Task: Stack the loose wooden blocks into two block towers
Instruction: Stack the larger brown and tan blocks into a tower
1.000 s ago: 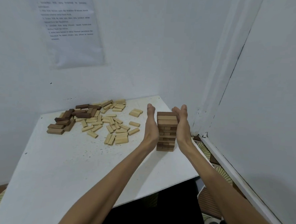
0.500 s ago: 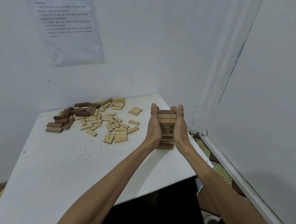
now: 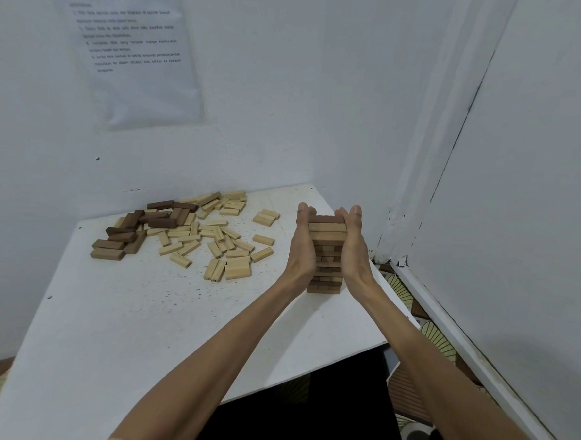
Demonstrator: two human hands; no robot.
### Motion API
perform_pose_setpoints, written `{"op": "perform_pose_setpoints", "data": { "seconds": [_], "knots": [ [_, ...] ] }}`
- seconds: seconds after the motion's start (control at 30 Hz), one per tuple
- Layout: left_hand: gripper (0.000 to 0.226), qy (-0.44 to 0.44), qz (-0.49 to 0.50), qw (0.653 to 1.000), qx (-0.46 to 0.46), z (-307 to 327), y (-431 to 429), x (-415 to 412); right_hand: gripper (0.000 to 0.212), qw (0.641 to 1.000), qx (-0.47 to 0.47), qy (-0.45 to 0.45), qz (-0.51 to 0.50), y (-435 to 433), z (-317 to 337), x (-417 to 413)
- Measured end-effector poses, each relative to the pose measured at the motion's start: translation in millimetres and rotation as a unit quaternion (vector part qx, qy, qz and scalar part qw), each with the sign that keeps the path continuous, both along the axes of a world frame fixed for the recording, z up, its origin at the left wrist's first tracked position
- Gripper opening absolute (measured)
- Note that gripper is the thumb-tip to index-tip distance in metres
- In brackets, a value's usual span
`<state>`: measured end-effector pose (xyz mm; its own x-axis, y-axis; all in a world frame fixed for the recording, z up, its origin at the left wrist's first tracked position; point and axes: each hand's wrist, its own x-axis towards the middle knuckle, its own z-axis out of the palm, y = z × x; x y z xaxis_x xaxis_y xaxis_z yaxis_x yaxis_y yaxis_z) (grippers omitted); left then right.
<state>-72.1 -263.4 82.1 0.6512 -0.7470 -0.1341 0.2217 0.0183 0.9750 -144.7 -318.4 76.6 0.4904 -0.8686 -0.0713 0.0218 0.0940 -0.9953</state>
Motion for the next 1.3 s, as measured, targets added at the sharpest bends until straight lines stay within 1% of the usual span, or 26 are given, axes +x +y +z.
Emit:
{"op": "perform_pose_setpoints", "data": {
  "seconds": [0.03, 0.1, 0.13, 0.33, 0.4, 0.5, 0.53, 0.6, 0.63, 0.77, 0.87, 0.97, 1.07, 1.17, 1.3],
  "knots": [
    [0.066, -0.005, 0.002, 1.0, 0.002, -1, 0, 1, 0.079, 1.0, -0.006, 0.005, 0.004, 0, 0, 0],
    [0.052, -0.006, -0.001, 1.0, 0.0, 1, 2, 1, 0.089, 1.0, -0.013, 0.01, 0.01, 0, -2, 0],
    [0.05, -0.004, -0.003, 1.0, -0.001, 4, 3, -1, 0.093, 1.0, -0.014, 0.009, 0.013, 0, -2, 0],
    [0.064, -0.015, -0.004, 1.0, -0.012, 1, 2, 0, 0.1, 1.0, -0.012, 0.009, 0.024, -3, -3, 0],
    [0.065, -0.018, -0.002, 1.0, -0.013, 2, 2, -1, 0.098, 1.0, -0.014, 0.009, 0.026, -4, -5, 0],
    [0.062, -0.021, -0.008, 0.999, -0.027, 0, 2, 0, 0.085, 0.999, -0.02, -0.003, 0.031, -5, -6, -1],
    [0.064, -0.025, -0.008, 0.999, -0.032, -2, 3, 2, 0.083, 0.999, -0.02, -0.011, 0.032, -6, -6, -2],
    [0.073, -0.05, -0.004, 0.998, -0.025, -3, 9, 8, 0.083, 0.998, -0.039, -0.021, 0.035, -11, -9, -6],
    [0.074, -0.069, -0.008, 0.997, -0.026, -5, 12, 13, 0.081, 0.997, -0.06, -0.021, 0.044, -16, -10, -11],
    [0.067, -0.168, -0.076, 0.983, -0.023, -8, 27, 44, 0.07, 0.976, -0.174, 0.016, 0.131, -40, -11, -38],
    [0.062, -0.231, -0.13, 0.964, -0.01, -9, 36, 65, 0.072, 0.954, -0.225, 0.057, 0.189, -56, -4, -49],
    [0.062, -0.287, -0.155, 0.945, 0.009, -8, 40, 77, 0.074, 0.936, -0.263, 0.099, 0.213, -67, 4, -50],
    [0.067, -0.322, -0.158, 0.933, 0.023, -4, 42, 80, 0.073, 0.923, -0.292, 0.121, 0.22, -72, 7, -50],
    [0.07, -0.331, -0.165, 0.929, 0.023, -3, 40, 80, 0.072, 0.919, -0.302, 0.129, 0.219, -74, 8, -50],
    [0.068, -0.344, -0.16, 0.925, 0.025, -3, 39, 80, 0.068, 0.914, -0.313, 0.136, 0.22, -75, 6, -48]
  ]
}}
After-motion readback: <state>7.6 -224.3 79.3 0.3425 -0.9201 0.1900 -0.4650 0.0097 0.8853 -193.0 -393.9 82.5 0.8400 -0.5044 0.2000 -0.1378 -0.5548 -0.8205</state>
